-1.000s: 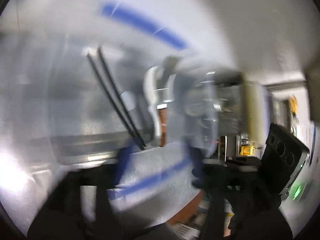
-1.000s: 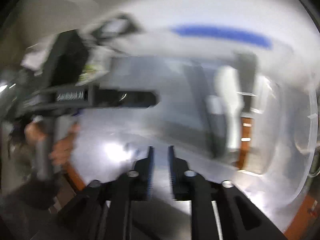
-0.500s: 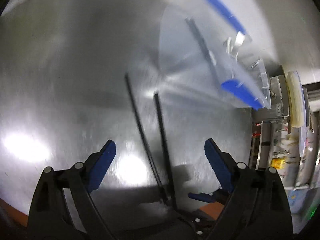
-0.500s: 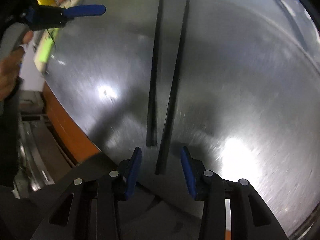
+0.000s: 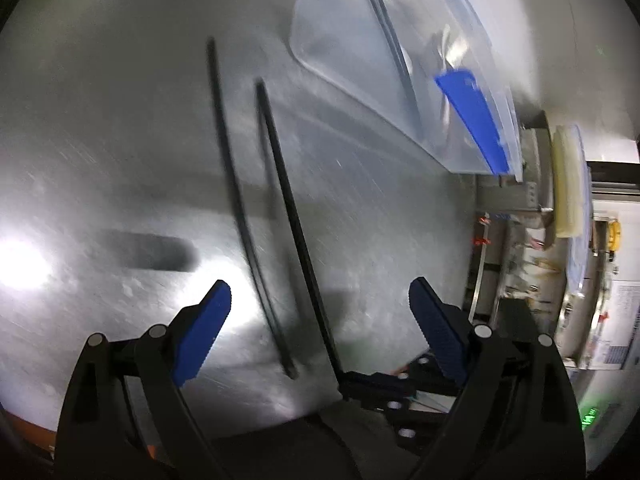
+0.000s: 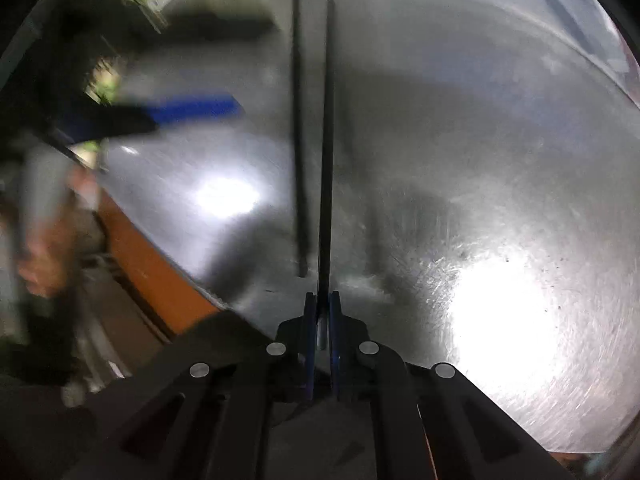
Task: Organize utensils
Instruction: 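Grasp a black chopstick with the right gripper while the left gripper grasps another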
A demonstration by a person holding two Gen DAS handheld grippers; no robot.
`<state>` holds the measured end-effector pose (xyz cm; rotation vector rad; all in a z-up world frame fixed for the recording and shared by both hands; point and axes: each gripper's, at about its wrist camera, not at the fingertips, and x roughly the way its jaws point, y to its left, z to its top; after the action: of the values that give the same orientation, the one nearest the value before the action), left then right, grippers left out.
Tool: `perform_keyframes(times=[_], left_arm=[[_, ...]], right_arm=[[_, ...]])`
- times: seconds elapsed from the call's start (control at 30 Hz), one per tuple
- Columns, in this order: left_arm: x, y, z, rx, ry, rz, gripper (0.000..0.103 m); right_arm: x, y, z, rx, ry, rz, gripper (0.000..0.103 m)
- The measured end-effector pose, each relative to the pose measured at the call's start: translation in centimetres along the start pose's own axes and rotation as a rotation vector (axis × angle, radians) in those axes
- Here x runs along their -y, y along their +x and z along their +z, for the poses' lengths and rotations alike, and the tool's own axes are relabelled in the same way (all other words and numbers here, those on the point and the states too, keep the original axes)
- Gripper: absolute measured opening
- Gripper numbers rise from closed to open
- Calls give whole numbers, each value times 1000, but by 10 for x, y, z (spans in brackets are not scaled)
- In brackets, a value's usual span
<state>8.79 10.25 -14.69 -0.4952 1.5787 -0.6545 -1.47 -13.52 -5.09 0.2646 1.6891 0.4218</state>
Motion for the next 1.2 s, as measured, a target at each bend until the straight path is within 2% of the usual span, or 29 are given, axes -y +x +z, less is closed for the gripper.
perform_keyframes(times=[0.13,0.27,0.33,0.37,0.43,0.47,0.53,0.57,0.6,0.7,0.87,0.97,1.0,1.07,1.1,1.2], left_arm=[[6,19,-11,-48,5,-56,86],[9,30,-14,-43,-27,-103,85],[5,31,-14,-22,-40,-105,71],[3,31,-14,-21,-48,-106,67],[-2,34,-14,-23,-69,-116,47],[-4,35,-13,-26,-72,-116,42],[-9,37,-14,-29,-78,-118,23],[-10,38,-15,-30,-79,-118,18],[-10,40,-16,-34,-77,-119,9],[-14,42,-17,-34,-81,-140,5],[-14,49,-17,-27,-86,-152,5],[-15,50,-16,-29,-89,-178,5],[-14,50,-16,-29,-88,-181,5],[-16,49,-15,-26,-80,-188,5],[-18,48,-15,-27,-77,-192,5],[-16,46,-14,-29,-63,-200,5]], right_arm=[[-4,-23,0,41,30,104,7],[-11,-28,-5,46,5,116,7],[-13,-25,-9,41,-13,98,7],[-16,-22,-9,35,-24,90,7],[-25,-13,-7,26,-49,62,7],[-29,-10,-7,21,-62,50,7],[-35,-5,-8,17,-79,36,7],[-42,-4,-12,16,-84,32,7],[-44,-2,-11,15,-91,28,1],[-61,6,-14,10,-101,25,1],[-55,14,-14,-1,-83,6,1],[-45,17,-3,3,-44,-12,3],[-39,18,-3,4,-32,-12,6],[-32,19,1,27,-2,-20,23],[-30,17,0,44,-1,-24,39],[-37,21,12,74,-28,-10,41]])
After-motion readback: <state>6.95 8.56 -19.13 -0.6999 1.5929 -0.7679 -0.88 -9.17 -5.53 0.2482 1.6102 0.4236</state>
